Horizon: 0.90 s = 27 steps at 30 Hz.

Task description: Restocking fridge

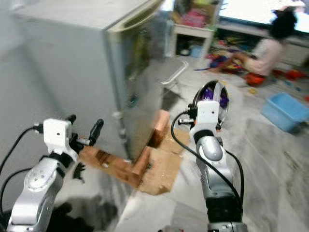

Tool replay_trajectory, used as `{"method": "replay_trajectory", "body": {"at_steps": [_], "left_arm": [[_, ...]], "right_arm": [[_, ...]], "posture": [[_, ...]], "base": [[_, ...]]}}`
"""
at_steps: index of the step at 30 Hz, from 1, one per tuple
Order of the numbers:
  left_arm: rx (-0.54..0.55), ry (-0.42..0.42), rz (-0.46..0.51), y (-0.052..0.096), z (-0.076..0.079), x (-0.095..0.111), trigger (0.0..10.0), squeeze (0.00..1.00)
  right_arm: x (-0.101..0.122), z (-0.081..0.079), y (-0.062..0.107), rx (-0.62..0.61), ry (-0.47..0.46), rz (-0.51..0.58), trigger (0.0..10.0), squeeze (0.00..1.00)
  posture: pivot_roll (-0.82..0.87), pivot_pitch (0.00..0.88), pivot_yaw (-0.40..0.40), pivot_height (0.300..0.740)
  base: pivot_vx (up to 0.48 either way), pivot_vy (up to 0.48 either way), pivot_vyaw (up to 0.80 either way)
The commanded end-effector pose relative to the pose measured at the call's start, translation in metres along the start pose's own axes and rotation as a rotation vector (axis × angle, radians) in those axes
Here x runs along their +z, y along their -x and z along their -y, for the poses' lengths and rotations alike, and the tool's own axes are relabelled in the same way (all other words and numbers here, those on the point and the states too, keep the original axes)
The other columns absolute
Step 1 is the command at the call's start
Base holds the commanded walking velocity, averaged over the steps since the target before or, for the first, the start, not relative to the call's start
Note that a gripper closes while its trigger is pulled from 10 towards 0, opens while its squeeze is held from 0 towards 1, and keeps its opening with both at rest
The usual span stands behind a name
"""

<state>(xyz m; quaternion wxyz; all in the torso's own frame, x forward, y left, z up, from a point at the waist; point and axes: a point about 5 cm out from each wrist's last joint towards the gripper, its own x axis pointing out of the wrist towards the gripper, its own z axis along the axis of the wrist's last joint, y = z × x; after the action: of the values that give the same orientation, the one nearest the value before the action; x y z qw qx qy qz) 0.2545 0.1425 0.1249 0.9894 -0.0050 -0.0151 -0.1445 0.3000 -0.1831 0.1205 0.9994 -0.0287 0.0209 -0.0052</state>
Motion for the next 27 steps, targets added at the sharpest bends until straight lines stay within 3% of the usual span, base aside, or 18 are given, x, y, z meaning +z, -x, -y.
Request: {"method": "replay_trajectory", "body": {"at_steps": [1, 4, 17, 24, 27], "left_arm": [[0.022, -0.018, -0.008, 0.004, -0.008, 0.000, 10.0, 0.00], [0.025, -0.013, -0.009, 0.004, -0.008, 0.000, 10.0, 0.00], [-0.015, 0.052, -0.044, -0.001, -0.005, -0.004, 10.0, 0.00], [-0.021, 0.055, -0.050, -0.010, -0.004, -0.008, 10.0, 0.00], [0.000, 0.074, -0.054, -0.024, -0.007, -0.013, 10.0, 0.00]], "right_arm": [[0.015, -0.007, -0.004, 0.023, -0.001, 0.057, 10.0, 0.00], [0.015, -0.008, -0.005, 0.024, 0.002, 0.057, 10.0, 0.00], [0.021, -0.009, -0.003, 0.021, 0.038, 0.048, 10.0, 0.00], [0.009, -0.002, 0.015, 0.015, 0.036, -0.010, 10.0, 0.00], [0.001, 0.001, 0.030, 0.012, 0.025, -0.051, 10.0, 0.00]], "posture": [[0.04, 0.000, -0.021, 0.740], [0.04, 0.000, -0.020, 0.740], [0.02, 0.028, 0.006, 0.740], [0.00, 0.045, 0.015, 0.740], [-0.02, 0.052, 0.017, 0.740]], "base": [[0.401, 0.000, 0.00], [0.388, 0.000, 0.00], [0.000, 0.000, 0.00], [0.000, 0.000, 0.00], [0.000, 0.000, 0.00]]}}
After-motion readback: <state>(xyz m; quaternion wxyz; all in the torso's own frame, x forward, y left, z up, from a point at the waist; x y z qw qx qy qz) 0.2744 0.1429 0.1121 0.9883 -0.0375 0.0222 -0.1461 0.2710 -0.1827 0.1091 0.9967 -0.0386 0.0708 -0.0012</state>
